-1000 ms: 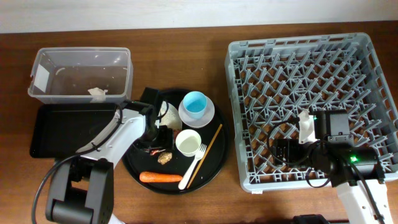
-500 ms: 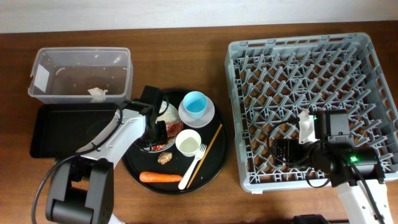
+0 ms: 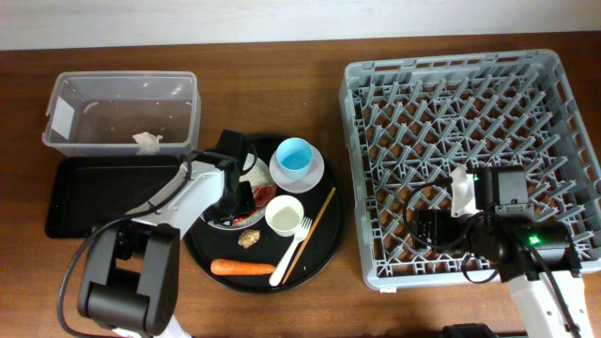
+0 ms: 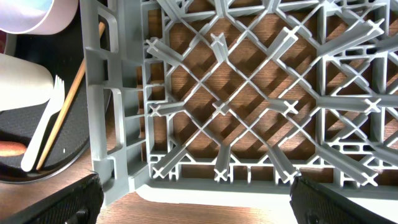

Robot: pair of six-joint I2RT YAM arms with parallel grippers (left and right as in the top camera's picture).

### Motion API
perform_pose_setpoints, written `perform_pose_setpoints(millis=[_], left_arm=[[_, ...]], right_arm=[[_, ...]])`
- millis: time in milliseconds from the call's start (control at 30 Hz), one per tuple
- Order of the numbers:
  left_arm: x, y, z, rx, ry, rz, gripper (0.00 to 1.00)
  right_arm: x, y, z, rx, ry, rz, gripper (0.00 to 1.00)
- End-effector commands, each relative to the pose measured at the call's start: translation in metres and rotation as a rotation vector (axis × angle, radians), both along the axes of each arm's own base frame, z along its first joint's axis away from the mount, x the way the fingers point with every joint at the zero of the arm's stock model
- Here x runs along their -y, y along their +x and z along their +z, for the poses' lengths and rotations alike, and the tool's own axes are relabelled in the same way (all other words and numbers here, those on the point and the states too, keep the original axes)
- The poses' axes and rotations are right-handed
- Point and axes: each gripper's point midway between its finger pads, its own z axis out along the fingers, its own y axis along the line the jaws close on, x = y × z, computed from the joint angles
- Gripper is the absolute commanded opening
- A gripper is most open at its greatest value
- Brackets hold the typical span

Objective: Sort waste into correct bins and load items into the dishwasher rack
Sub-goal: 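Grasp the red snack wrapper with the left gripper and drop it in the bin, then lift the blue cup with the left gripper toward the right gripper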

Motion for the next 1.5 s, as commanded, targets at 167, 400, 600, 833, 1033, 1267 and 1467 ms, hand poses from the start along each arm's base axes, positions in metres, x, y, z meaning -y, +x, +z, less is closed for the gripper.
perform_pose_setpoints(millis=[167,400,600,833,1033,1267,1467], left_arm=[[-0.005,0.013,0.015,0.034,0.037,0.003,0.05],[-0.008,0.023,0.088,0.164,0.043,-0.080,0.00],[-0.083,0.069,0.171,0.468,0.127,0.128,0.00],[-0.168,0.145,0.206,0.805,0.070,0.348,0.00],[-0.169,0.155,0.167,0.725,0.070,0.346,0.77],[-0.048,0.127,0.187,0.660,-0.153,-0.019,0.75],[0.094,0.089,0.115,0.419,-0.257,-0.217,0.74]], right_arm=[[0.002,0.002,0.005,0.015,-0.020,0.000,0.99],[0.002,0.002,0.005,0.015,-0.020,0.000,0.99],[0.002,0.002,0.005,0.015,-0.021,0.001,0.99],[0.004,0.002,0.005,0.017,-0.027,-0.002,0.99],[0.003,0.002,0.005,0.016,-0.027,-0.002,0.99],[0.004,0.002,0.005,0.016,-0.027,-0.002,0.99],[0.003,0.002,0.005,0.015,-0.027,-0.002,0.99]])
